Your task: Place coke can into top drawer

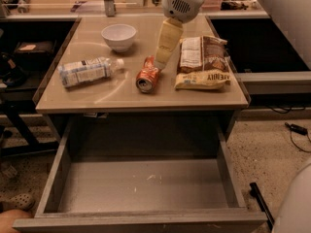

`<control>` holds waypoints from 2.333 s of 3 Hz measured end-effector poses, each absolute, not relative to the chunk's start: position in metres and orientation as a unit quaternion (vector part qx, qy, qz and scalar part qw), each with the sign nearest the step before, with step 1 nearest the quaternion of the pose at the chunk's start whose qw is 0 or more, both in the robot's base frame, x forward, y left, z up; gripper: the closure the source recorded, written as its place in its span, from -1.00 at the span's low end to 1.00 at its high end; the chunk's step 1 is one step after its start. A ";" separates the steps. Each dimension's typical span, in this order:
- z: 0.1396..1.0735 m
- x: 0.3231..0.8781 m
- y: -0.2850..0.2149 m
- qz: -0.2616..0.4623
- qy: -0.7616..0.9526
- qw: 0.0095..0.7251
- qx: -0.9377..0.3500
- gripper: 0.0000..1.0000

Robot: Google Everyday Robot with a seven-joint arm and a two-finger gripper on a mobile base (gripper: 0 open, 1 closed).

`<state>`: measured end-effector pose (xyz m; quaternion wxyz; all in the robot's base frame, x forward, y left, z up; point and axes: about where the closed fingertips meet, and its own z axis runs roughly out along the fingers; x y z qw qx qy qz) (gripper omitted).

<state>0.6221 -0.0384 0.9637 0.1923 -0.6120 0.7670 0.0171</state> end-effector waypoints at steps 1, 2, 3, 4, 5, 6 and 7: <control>0.964 0.622 -0.038 0.017 0.767 0.192 -0.612 -1.00; 0.936 0.627 -0.022 0.051 0.768 0.181 -0.612 -1.00; 0.895 0.628 0.010 0.106 0.759 0.157 -0.623 -1.00; 0.895 0.629 0.011 0.106 0.758 0.159 -0.623 -1.00; 0.880 0.663 0.020 0.107 0.761 0.161 -0.620 -1.00; 0.880 0.663 0.020 0.107 0.761 0.161 -0.620 -1.00; 0.863 0.665 0.020 0.119 0.763 0.156 -0.616 -1.00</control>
Offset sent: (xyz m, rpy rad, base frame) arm 0.0084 0.0346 -0.0648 0.0893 0.1561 0.0276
